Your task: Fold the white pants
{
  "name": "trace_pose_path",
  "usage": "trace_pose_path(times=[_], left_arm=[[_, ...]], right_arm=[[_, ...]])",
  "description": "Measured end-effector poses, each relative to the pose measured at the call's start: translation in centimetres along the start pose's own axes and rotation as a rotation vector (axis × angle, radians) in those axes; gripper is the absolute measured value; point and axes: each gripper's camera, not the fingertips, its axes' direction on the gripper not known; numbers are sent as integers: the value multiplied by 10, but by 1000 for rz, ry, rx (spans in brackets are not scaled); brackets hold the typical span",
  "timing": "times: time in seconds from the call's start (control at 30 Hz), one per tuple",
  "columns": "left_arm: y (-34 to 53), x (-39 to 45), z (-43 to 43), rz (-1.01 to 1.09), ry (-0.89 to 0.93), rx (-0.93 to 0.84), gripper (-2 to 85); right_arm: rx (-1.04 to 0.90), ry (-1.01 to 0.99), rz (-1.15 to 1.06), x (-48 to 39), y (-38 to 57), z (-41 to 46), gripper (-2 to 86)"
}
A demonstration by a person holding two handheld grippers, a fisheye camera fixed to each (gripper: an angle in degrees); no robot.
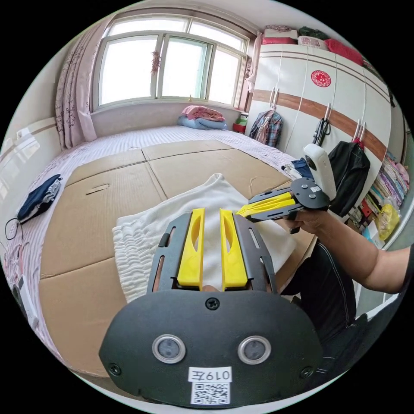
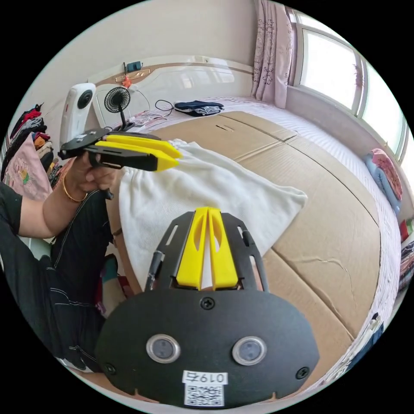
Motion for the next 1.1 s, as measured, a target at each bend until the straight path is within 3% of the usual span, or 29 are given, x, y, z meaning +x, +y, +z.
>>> trace_pose_path(times=[0.2, 0.4, 0.5, 0.7, 1.1], left_arm=[[-29, -2, 48, 77, 60, -83, 21], [-41, -11, 81, 98, 96, -152, 21], [-47, -10, 94, 137, 49, -196, 17], [-54, -16, 111, 150, 16, -222, 10], [-58, -31, 131, 154, -20, -210, 11]], right_arm=[[46, -142, 76, -27, -71, -49, -8], [211, -136, 324, -1, -132, -121, 38], [102, -109, 478, 17, -173, -118, 107], [30, -87, 576, 9, -266, -113, 121], [-7, -363, 649, -6, -424, -64, 109]])
